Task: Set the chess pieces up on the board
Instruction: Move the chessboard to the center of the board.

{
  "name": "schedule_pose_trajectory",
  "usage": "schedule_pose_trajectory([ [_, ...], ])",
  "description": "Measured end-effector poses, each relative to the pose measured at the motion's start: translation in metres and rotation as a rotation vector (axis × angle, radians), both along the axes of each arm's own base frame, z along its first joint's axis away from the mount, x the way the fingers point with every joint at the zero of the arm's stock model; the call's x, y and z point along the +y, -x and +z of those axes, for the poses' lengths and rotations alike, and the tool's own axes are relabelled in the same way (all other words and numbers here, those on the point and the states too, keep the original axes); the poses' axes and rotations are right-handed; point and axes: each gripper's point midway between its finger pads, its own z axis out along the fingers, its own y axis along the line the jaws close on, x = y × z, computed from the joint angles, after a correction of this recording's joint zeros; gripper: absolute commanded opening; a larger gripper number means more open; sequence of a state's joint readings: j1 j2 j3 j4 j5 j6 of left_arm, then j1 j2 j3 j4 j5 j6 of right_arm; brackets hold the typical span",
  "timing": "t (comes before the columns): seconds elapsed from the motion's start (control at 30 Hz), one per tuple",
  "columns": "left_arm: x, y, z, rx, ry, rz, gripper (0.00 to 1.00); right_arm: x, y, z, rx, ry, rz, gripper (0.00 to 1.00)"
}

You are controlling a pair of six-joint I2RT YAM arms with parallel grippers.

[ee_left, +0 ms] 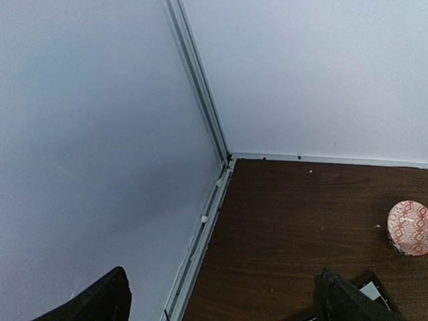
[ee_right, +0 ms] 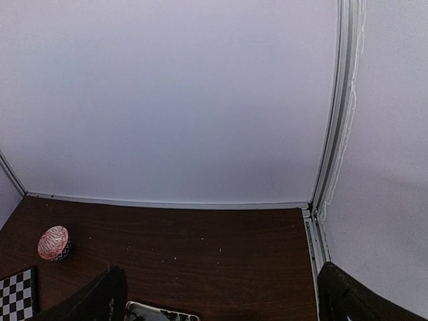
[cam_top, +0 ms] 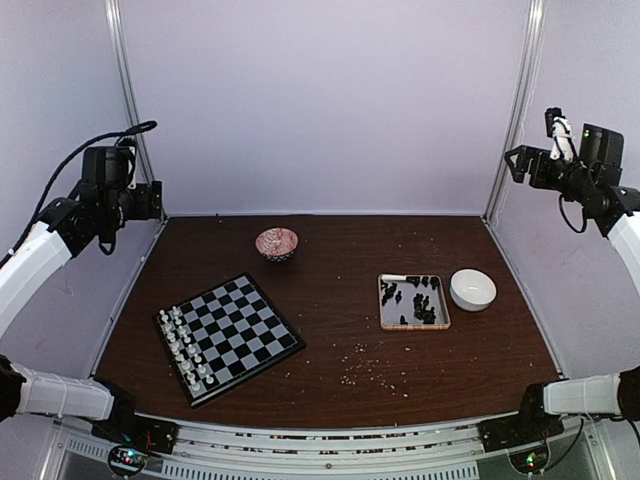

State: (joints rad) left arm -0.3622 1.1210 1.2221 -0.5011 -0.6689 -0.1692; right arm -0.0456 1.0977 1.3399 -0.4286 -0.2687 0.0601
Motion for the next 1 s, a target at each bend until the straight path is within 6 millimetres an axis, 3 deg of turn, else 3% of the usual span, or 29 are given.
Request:
schedule_pose_trajectory([
  [0.13,0.035,0.01,-0.033,0.067,0.062,0.08,0.98,0.009,-0.019,-0.036,0.07,-0.009,0.04,0.9],
  [0.2,0.05,0.015,-0.049,0.103,0.1,0.12,0.97,0.023,-0.03,-0.055,0.121,-0.007,0.082,0.87],
  [0.3,0.071,0.024,-0.08,0.168,0.176,0.18,0.97,0.059,-0.044,-0.084,0.196,0.007,0.179,0.83],
  [0.43,0.087,0.041,-0.128,0.266,0.307,0.241,0.96,0.13,-0.051,-0.131,0.3,0.052,0.371,0.78],
  [0.63,0.086,0.071,-0.193,0.409,0.51,0.3,0.93,0.26,-0.032,-0.204,0.463,0.129,0.693,0.74],
  [0.8,0.074,0.093,-0.236,0.513,0.639,0.327,0.92,0.357,0.006,-0.259,0.573,0.2,0.922,0.75],
  [1.0,0.047,0.113,-0.286,0.619,0.82,0.326,0.87,0.431,0.054,-0.302,0.661,0.25,1.096,0.77],
])
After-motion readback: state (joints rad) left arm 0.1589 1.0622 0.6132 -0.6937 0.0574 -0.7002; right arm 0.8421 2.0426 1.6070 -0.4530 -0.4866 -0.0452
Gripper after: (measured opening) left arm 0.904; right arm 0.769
